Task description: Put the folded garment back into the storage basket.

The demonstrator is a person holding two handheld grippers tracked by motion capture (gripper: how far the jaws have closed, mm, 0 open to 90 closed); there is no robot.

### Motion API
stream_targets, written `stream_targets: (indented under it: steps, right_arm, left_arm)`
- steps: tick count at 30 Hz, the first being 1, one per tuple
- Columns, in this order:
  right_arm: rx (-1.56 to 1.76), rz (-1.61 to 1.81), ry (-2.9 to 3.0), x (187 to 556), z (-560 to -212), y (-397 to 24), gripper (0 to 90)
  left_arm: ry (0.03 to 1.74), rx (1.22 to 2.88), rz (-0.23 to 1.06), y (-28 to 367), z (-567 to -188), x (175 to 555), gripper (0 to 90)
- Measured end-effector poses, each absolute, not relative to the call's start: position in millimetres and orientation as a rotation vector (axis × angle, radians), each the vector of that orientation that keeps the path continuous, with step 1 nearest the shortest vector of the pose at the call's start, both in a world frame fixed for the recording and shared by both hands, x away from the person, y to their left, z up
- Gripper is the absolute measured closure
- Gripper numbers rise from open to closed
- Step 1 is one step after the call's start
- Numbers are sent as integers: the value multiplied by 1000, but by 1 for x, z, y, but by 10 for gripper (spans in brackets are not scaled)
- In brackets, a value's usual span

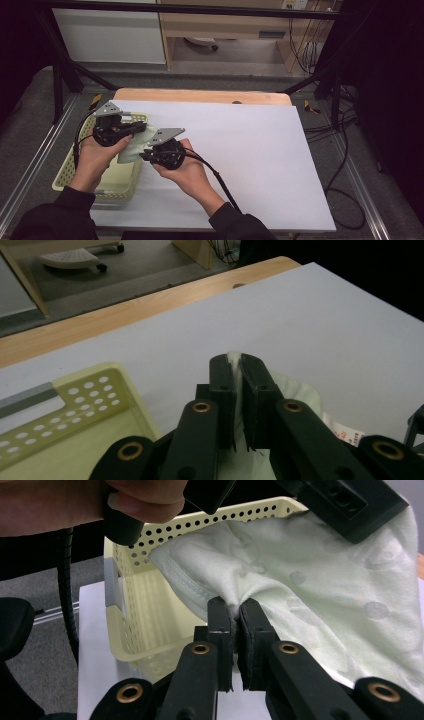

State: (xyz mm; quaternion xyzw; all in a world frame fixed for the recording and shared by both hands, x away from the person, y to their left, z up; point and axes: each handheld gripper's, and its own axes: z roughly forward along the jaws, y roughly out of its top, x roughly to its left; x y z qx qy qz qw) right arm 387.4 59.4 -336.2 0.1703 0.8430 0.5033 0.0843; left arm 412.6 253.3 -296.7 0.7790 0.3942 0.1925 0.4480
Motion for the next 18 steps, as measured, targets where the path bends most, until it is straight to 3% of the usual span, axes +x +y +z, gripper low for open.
stream_targets:
  steps: [18]
  right_arm:
    - [478,1509,2519,388,-338,78,860]
  left_arm:
    - [977,1884,530,265,-290,400,847]
